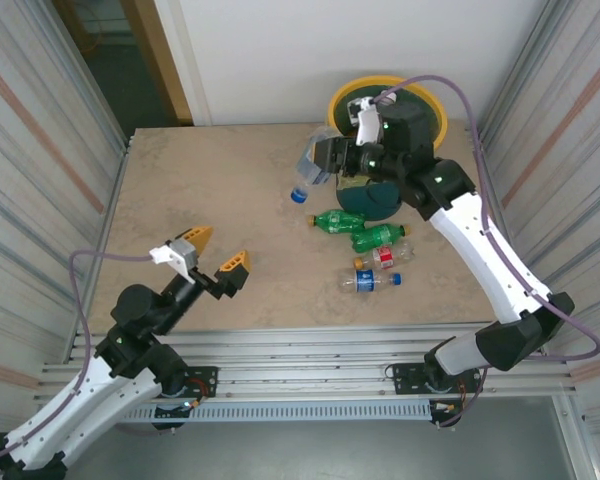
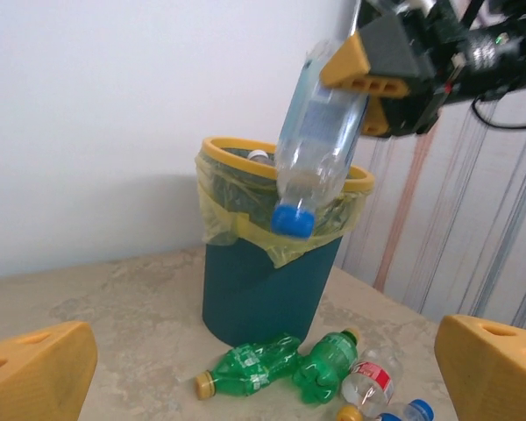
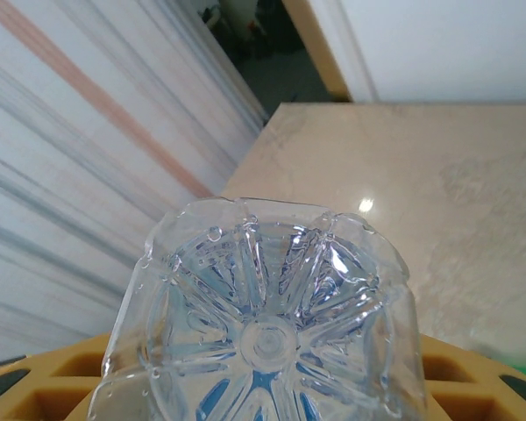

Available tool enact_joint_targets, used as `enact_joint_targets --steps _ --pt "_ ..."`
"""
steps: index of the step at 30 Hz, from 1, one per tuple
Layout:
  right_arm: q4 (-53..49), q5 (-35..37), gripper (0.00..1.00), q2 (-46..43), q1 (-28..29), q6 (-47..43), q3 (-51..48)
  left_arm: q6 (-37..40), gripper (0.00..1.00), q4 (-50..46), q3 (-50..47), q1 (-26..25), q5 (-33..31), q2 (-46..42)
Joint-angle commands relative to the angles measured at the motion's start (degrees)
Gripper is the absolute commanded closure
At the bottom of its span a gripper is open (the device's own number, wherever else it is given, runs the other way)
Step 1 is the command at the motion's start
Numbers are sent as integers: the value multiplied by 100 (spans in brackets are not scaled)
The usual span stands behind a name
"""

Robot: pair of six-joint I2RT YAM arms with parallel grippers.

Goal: Put the plastic bottles in the bin

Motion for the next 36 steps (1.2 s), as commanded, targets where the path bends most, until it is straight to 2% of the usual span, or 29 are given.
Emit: enact_joint_targets --steps 1,11,18,27,36 --pt "-129 147 62 -204 -287 -240 398 -23 1 -200 -131 12 -269 -75" --pt "-138 80 62 -119 -1733 -16 831 -81 1 -321 -195 9 -490 -75" --pt "-372 -64 62 563 -2531 260 1331 -147 1 -461 -182 12 -592 -74" --pt "-1217 244 60 1603 -2767 94 2025 -228 1 -543 -182 11 -683 -66" --pt "-2063 635 58 2136 -2741 -220 2372 -209 1 -538 -183 13 -782 -27"
